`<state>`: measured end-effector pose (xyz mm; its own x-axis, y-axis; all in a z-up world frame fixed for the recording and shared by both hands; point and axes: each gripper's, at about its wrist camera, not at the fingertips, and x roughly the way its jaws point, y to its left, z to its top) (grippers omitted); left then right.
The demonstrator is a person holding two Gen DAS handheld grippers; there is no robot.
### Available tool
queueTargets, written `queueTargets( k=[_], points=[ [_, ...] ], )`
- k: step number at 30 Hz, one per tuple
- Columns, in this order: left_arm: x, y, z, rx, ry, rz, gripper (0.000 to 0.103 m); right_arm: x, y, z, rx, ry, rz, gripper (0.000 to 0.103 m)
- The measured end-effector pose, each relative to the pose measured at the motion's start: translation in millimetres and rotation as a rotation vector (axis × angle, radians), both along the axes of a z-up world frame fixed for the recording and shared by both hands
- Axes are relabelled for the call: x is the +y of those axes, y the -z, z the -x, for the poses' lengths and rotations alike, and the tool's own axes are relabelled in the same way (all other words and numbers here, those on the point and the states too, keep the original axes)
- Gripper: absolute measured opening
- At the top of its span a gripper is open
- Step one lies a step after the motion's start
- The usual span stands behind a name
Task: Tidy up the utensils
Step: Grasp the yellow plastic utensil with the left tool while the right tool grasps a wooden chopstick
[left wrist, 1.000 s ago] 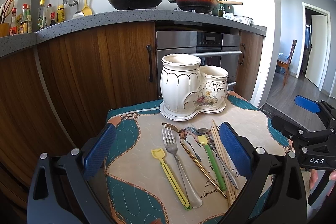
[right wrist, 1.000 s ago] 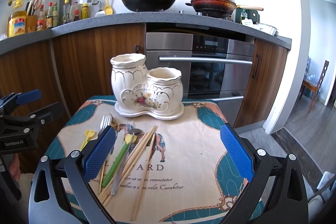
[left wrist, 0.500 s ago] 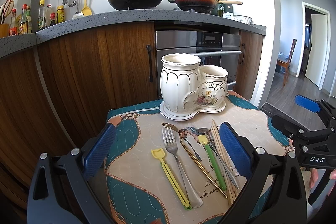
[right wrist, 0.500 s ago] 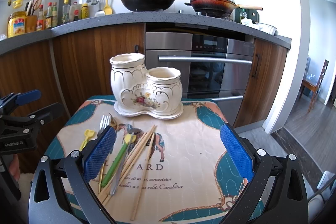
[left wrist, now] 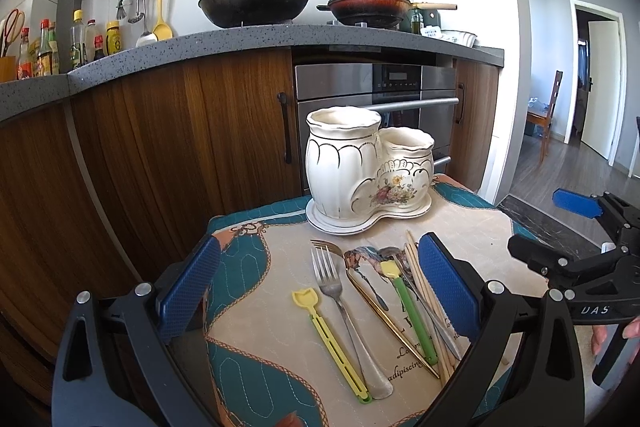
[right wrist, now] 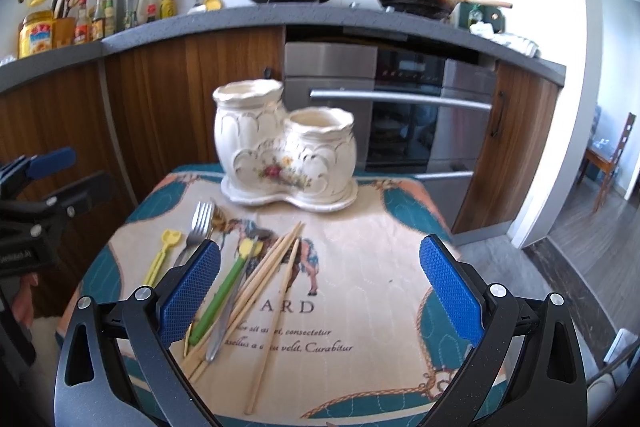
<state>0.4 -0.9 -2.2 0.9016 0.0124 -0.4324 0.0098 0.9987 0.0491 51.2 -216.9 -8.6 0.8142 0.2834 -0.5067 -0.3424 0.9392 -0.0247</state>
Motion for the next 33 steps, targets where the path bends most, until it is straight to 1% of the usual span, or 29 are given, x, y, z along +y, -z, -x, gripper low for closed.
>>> queueTargets(
  k=[2, 5, 8, 11, 12, 13, 14, 15, 16, 17, 18, 19, 21, 23, 26, 29, 31, 33],
  points=[
    [4, 6, -7, 0.038, -0.017, 0.000, 0.098, 0, 4, -5, 0.033, -0.016, 0.006, 0.099],
    [14, 17, -15, 0.098, -0.013, 0.038, 0.097, 0, 16, -16, 0.096, -0.034, 0.020, 0.099],
    [19, 29, -22, 0.138, -0.033, 0.018, 0.097, 1, 29, -26, 0.152, -0.051, 0.041, 0.098],
    [23, 43, -31, 0.200, -0.033, -0.003, 0.097, 5, 38, -35, 0.196, -0.062, 0.073, 0.093],
    [23, 51, -35, 0.234, -0.042, -0.025, 0.097, 8, 42, -37, 0.216, -0.071, 0.088, 0.084],
    [24, 57, -39, 0.262, -0.044, -0.036, 0.093, 11, 47, -41, 0.241, -0.076, 0.097, 0.077],
    [23, 61, -41, 0.284, -0.040, -0.039, 0.083, 12, 49, -43, 0.261, -0.077, 0.099, 0.073],
    [23, 68, -45, 0.323, -0.029, -0.038, 0.079, 13, 54, -47, 0.289, -0.082, 0.096, 0.065],
    [23, 75, -50, 0.363, -0.021, -0.032, 0.073, 14, 56, -49, 0.308, -0.086, 0.095, 0.061],
    [23, 79, -52, 0.385, -0.016, -0.027, 0.069, 15, 58, -51, 0.318, -0.088, 0.097, 0.060],
    [22, 82, -54, 0.404, -0.007, -0.018, 0.067, 18, 60, -52, 0.328, -0.103, 0.098, 0.057],
    [21, 86, -56, 0.421, 0.007, -0.006, 0.063, 20, 60, -52, 0.334, -0.111, 0.099, 0.054],
    [18, 89, -59, 0.431, 0.014, -0.012, 0.055, 24, 63, -55, 0.359, -0.132, 0.102, 0.051],
    [15, 92, -63, 0.449, 0.023, -0.015, 0.043, 27, 66, -58, 0.379, -0.134, 0.105, 0.046],
    [16, 93, -67, 0.462, 0.036, 0.003, 0.036, 30, 69, -64, 0.401, -0.133, 0.116, 0.041],
    [20, 93, -71, 0.484, 0.056, 0.050, 0.029, 31, 70, -69, 0.410, -0.132, 0.103, 0.040],
    [24, 91, -72, 0.492, 0.056, 0.075, 0.028, 31, 70, -73, 0.418, -0.130, 0.094, 0.039],
    [25, 87, -71, 0.485, 0.058, 0.068, 0.028, 32, 69, -75, 0.412, -0.129, 0.106, 0.039]
  ],
)
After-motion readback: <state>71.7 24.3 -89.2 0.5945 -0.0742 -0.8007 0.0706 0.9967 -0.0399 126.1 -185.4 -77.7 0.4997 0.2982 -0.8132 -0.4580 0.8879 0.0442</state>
